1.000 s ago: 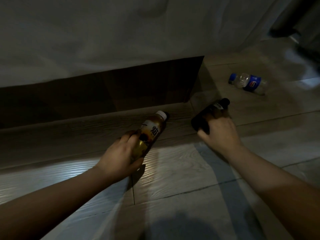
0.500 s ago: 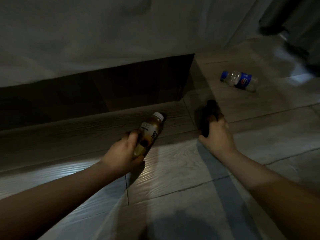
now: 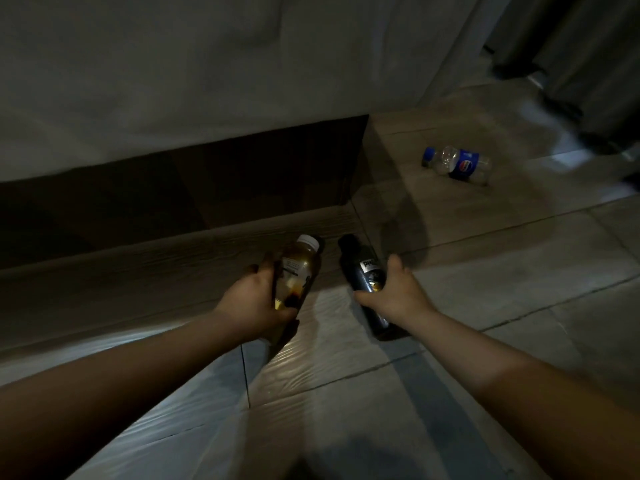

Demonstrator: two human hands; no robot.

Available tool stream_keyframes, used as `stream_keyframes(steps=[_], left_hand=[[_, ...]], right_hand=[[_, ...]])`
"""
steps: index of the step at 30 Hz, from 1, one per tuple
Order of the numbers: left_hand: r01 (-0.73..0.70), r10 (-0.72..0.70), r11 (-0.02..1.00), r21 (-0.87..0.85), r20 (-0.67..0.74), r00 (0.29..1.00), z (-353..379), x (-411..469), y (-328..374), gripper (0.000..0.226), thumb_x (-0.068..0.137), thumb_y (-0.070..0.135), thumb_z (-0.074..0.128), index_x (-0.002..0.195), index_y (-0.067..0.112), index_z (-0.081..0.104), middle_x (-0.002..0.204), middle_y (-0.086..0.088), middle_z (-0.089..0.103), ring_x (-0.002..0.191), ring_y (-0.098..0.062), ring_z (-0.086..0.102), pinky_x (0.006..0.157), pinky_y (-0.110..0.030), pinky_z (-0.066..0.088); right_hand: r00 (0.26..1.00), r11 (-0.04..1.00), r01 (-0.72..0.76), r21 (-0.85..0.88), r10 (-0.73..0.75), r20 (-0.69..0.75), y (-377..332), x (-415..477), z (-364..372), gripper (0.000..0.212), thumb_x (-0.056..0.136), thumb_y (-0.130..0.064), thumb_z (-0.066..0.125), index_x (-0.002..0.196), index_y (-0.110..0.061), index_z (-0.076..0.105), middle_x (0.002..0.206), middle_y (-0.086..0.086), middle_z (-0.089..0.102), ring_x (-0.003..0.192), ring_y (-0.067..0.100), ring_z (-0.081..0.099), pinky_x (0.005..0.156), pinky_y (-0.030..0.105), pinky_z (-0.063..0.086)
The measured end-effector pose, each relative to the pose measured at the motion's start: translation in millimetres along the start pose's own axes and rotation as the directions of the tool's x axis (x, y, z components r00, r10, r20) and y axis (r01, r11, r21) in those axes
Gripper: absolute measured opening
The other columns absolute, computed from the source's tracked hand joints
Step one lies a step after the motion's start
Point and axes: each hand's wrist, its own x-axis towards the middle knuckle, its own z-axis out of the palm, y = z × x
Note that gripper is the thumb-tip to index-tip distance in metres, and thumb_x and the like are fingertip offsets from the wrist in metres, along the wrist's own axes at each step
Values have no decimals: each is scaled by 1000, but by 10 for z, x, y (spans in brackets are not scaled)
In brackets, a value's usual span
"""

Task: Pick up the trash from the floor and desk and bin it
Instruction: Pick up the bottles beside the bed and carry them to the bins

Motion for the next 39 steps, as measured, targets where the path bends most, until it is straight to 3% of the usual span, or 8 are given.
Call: stream_keyframes(steps=[3, 6, 10, 19, 24, 30, 35, 39], left_hand=[[40, -38, 999, -37, 53, 998, 62, -20, 15, 97, 76, 33, 75, 149, 22, 13, 134, -8, 49, 114, -22, 54, 80, -27, 49], [77, -73, 990, -120, 40, 997, 127, -104, -30, 84, 70, 38, 78, 138, 18, 33, 129, -7, 49, 109, -21, 55, 84, -33, 54], [40, -42, 982, -182, -6, 999, 108, -210, 21, 64, 65, 39, 80, 116, 23, 44, 118, 0, 46, 90, -11, 53, 61, -18, 45], [-22, 59, 921, -388, 84, 995, -368, -235, 690, 58, 72, 29, 77, 117, 26, 41, 100, 9, 55, 85, -9, 61, 57, -16, 48], [-76, 133, 915, -395, 118, 984, -620, -55, 1441, 53, 69, 28, 78, 111, 27, 46, 99, 8, 58, 84, -7, 61, 55, -11, 45], [-66, 160, 912, -404, 204, 966, -773, -157, 2224, 60, 63, 32, 75, 112, 36, 41, 99, 16, 58, 86, -1, 60, 60, -10, 43], [-2, 126, 899, -437, 256, 958, -1040, -541, 2620, 66, 57, 38, 74, 115, 39, 42, 101, 12, 61, 89, -5, 63, 64, -16, 48], [-20, 146, 913, -407, 282, 948, -1496, -991, 3079, 64, 58, 38, 74, 112, 44, 41, 100, 13, 60, 85, -3, 62, 58, -12, 45]], right_hand=[[995, 1000, 31, -3, -30, 94, 15, -84, 57, 69, 67, -30, 79, 125, -13, 45, 116, 13, 59, 100, 28, 60, 83, 35, 51], [998, 998, 7, 66, -10, 56, 72, -239, 93, 70, 63, -31, 79, 124, -15, 47, 113, 8, 60, 96, 24, 60, 73, 26, 45], [998, 976, 48, 211, -37, -57, 146, -409, 63, 78, 59, -31, 80, 127, -21, 43, 109, 1, 55, 90, 15, 56, 60, 21, 38], [989, 780, 40, 625, 58, -136, 87, -521, -605, 72, 67, -29, 79, 128, -34, 41, 107, -7, 62, 91, 7, 62, 61, 19, 45], [966, 699, 93, 710, 110, -235, 98, -639, -1138, 56, 68, -33, 78, 105, -54, 42, 99, -16, 62, 80, -5, 63, 58, 15, 45], [906, 529, 71, 846, 320, -276, 179, -913, -1710, 70, 72, -28, 77, 130, -42, 41, 106, -18, 62, 84, -9, 62, 51, 9, 46], [844, 566, 32, 824, 425, -325, 90, -1537, -2278, 67, 66, -36, 75, 123, -51, 43, 101, -30, 63, 86, -12, 62, 63, 17, 48], [820, 586, -1, 810, 464, -334, -249, -2160, -2832, 81, 68, -28, 78, 137, -37, 38, 113, -14, 63, 96, -3, 62, 74, 20, 52]])
